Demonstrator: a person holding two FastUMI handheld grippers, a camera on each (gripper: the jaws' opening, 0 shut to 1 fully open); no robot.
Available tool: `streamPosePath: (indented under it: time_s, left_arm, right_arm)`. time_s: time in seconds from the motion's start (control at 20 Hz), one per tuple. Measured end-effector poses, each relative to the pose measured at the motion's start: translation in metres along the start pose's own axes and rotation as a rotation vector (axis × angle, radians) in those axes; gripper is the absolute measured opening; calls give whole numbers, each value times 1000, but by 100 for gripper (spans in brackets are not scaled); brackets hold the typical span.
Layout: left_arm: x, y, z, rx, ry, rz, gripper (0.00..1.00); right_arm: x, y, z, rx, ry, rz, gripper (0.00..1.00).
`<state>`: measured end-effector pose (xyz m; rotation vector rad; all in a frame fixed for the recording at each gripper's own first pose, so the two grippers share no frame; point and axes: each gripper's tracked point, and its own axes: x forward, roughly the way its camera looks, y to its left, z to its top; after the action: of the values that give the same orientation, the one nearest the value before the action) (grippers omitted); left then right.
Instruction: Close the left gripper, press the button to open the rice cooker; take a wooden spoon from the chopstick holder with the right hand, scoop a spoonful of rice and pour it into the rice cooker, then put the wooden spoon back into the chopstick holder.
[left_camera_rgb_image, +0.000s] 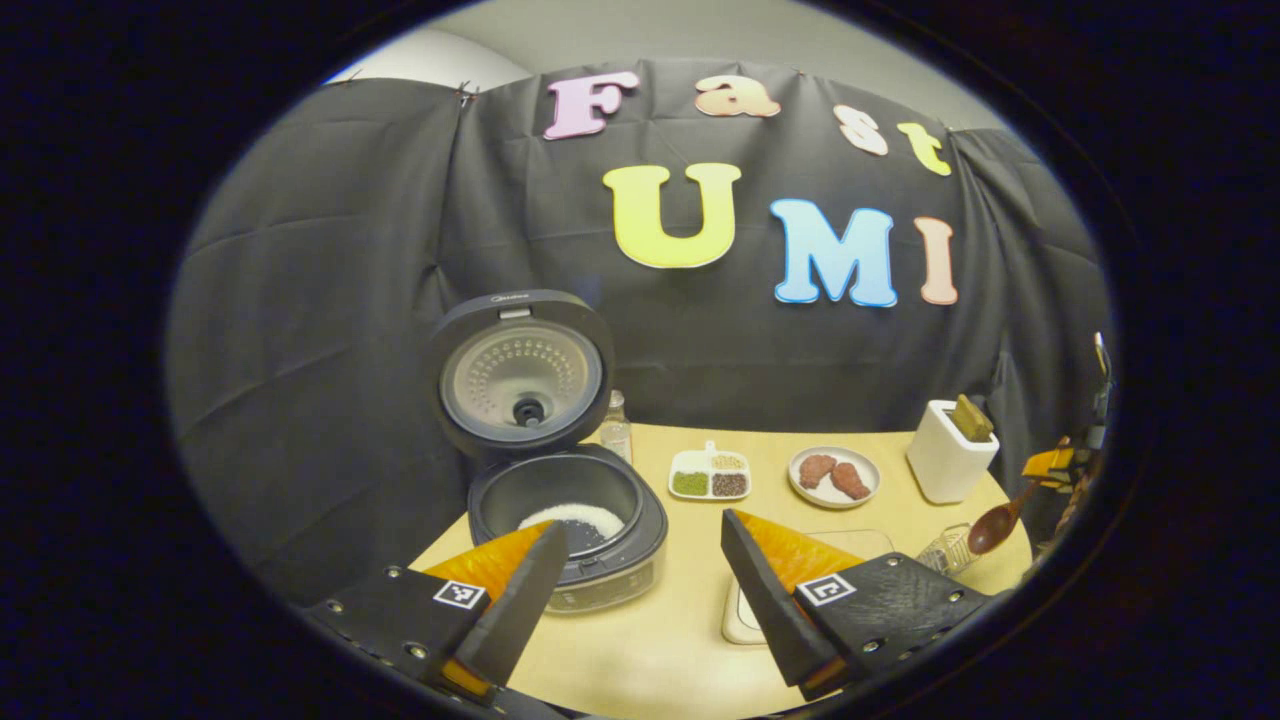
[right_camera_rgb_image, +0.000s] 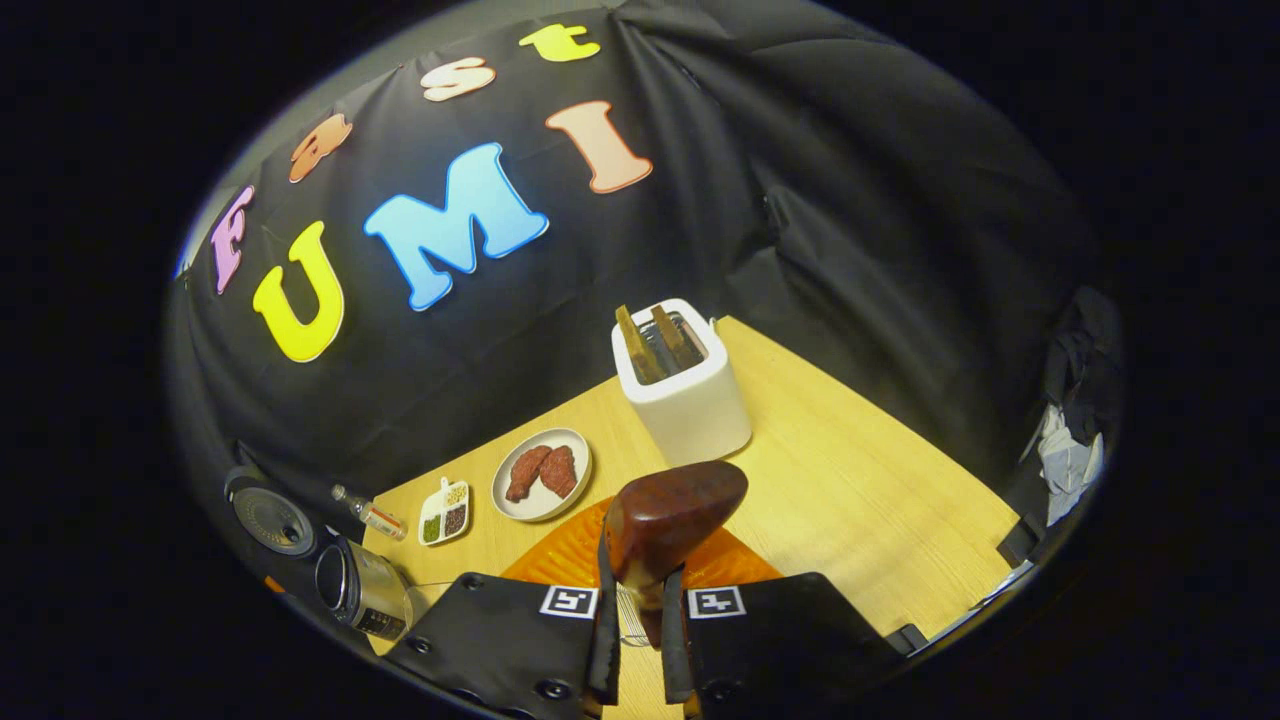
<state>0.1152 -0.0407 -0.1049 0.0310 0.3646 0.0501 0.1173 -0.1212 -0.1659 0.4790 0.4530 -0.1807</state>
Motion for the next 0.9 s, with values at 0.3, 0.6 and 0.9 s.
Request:
streamPosePath:
  time_s: [0.3,0.6,0.9]
  left_arm:
    - [24,20,-7,-14,9,-89,96]
    - [46,34,-15,-28,15,-176,96]
    - [45,66,-17,-33,0,-186,98]
  right_arm:
    - [-64,-8,14,6,-84,-91,18]
    - [-107,20,4,8,-131,-129,18]
    - [-97,101,-16,3,-105,-16,18]
